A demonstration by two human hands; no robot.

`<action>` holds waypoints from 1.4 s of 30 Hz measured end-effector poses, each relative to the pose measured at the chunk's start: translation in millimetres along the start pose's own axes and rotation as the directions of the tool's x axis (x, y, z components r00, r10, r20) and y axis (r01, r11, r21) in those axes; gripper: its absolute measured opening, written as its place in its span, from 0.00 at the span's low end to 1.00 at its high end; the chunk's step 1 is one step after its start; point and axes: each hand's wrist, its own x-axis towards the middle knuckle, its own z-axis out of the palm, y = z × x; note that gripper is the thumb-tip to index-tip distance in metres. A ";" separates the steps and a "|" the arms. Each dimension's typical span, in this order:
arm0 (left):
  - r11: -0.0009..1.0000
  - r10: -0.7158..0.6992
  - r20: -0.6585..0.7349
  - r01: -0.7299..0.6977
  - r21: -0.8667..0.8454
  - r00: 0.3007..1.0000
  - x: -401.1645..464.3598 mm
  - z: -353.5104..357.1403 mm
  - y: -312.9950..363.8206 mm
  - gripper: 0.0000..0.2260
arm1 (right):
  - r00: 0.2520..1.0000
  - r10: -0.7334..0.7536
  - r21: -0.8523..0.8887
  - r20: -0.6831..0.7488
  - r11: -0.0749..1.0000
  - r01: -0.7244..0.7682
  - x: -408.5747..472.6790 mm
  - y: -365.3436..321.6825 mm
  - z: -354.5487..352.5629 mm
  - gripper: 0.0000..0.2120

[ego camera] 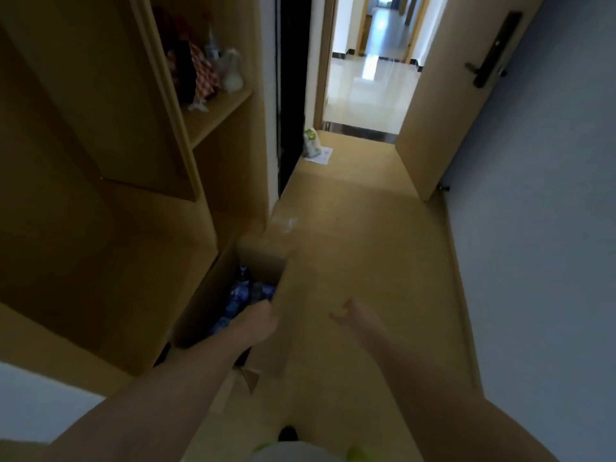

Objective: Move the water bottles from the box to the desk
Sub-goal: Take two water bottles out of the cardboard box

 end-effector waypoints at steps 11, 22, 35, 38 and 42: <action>0.916 -0.347 -0.139 0.304 -0.261 0.928 111.9 -92.9 -76.0 0.16 | 0.908 -0.273 -0.068 0.318 0.949 0.309 158.4 -158.8 -29.8 0.11; 0.603 -0.682 -0.070 0.506 -0.616 0.728 194.1 -93.2 -72.2 0.09 | 0.714 -0.406 -0.295 0.570 0.710 0.640 311.5 -258.7 -23.2 0.23; 0.098 -0.924 0.123 0.533 -0.841 0.362 202.9 -18.8 -72.3 0.11 | 0.449 -0.224 -0.342 0.865 0.393 0.854 346.8 -267.5 53.1 0.12; 0.027 -0.920 0.180 0.514 -0.857 0.349 210.2 1.5 -83.3 0.12 | 0.415 -0.219 -0.338 0.883 0.316 0.886 338.5 -261.2 81.8 0.17; -0.022 -0.910 0.207 0.459 -0.888 0.358 231.1 17.8 -100.7 0.15 | 0.405 -0.245 -0.338 0.881 0.275 0.900 335.4 -255.4 127.1 0.20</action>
